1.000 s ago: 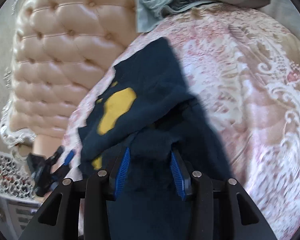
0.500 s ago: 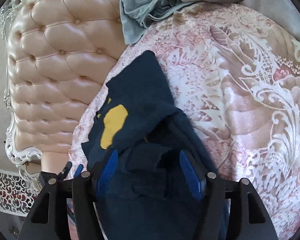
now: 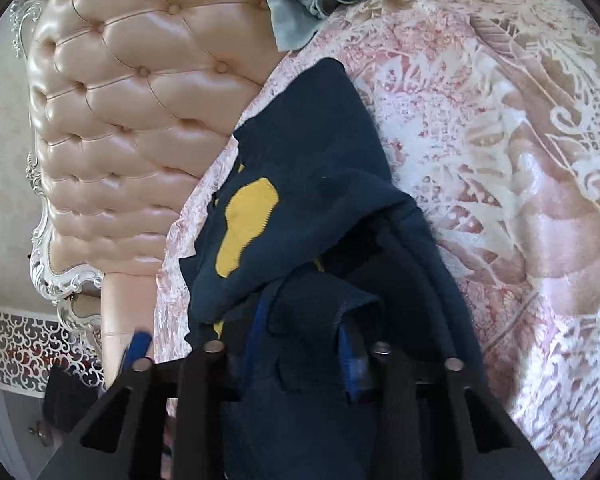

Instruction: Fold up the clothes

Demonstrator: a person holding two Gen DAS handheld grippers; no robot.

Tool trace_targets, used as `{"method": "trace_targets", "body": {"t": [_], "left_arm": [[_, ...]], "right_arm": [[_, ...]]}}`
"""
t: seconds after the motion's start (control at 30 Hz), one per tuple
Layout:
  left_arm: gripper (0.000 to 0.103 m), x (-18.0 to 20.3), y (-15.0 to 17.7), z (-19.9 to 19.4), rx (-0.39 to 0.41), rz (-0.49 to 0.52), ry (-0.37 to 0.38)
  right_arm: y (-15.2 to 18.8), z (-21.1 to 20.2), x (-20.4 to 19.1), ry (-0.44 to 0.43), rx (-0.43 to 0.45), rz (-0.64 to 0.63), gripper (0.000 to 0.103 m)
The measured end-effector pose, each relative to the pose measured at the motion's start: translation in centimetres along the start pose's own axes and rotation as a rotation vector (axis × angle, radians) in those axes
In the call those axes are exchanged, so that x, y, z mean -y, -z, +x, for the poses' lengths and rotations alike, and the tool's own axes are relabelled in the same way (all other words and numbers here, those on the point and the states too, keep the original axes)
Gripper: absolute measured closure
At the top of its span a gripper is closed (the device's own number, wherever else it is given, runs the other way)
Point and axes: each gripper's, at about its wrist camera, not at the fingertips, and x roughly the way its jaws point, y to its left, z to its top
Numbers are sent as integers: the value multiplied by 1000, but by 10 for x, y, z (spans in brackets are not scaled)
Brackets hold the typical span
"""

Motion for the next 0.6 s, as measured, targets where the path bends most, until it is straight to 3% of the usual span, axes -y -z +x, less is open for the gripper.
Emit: {"method": "trace_targets", "body": {"t": [0.07, 0.17, 0.27, 0.37, 0.47, 0.53, 0.6], "left_arm": [[47, 31, 1, 16, -28, 145, -105], [49, 62, 6, 35, -69, 322, -240], [49, 80, 15, 50, -109, 437, -303], [50, 86, 15, 59, -114, 475, -326], [65, 85, 12, 68, -127, 478, -345], [85, 83, 12, 75, -147, 476, -345], [89, 81, 13, 80, -162, 473, -336]], "right_arm": [[-1, 1, 2, -1, -6, -7, 85], [-2, 0, 5, -6, -16, -12, 86], [-4, -1, 6, -11, -27, -20, 83], [-5, -3, 5, -13, -40, -25, 82], [-6, -2, 3, -19, -51, -41, 82], [-7, 0, 4, -29, -69, -42, 82], [-7, 1, 3, -29, -83, -65, 82]]}}
